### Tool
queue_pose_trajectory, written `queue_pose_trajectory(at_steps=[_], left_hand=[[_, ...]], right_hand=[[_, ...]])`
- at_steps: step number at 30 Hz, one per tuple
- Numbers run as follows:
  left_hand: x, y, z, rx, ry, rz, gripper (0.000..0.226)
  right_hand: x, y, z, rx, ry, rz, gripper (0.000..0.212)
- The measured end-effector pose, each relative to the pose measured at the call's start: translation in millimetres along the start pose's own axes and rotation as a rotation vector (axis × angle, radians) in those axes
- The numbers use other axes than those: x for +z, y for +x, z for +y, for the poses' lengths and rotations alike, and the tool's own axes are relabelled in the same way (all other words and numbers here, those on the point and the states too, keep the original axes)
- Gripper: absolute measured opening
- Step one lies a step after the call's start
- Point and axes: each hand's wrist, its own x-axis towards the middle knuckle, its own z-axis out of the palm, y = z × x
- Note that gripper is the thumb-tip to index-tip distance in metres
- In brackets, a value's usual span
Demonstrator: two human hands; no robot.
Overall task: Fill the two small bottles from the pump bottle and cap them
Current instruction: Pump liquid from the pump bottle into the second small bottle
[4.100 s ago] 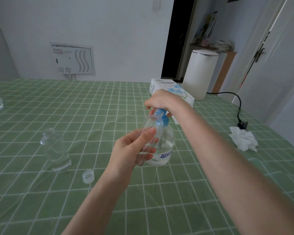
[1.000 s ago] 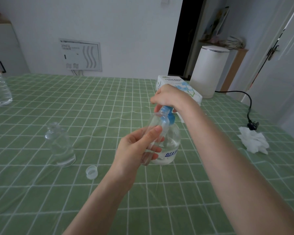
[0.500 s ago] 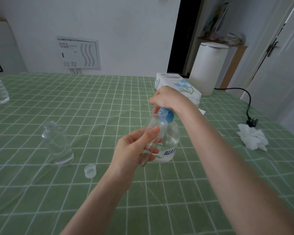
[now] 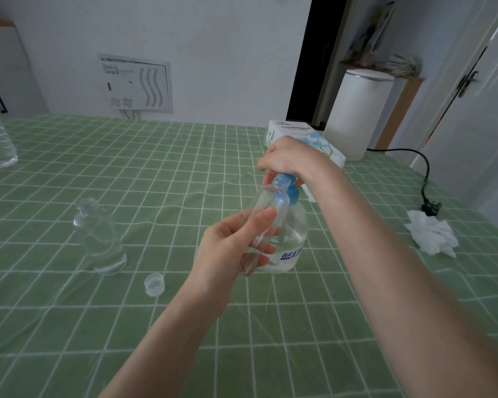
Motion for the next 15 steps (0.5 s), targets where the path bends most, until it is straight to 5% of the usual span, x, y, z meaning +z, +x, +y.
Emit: queue_pose_trajectory(at_steps=[15], left_hand=[[1.7,-0.9,-1.3,-0.003,0.011,0.021,0.027]], right_hand=[[3.5,-1.2,3.5,-0.009,0.037,-0.02,0.033]])
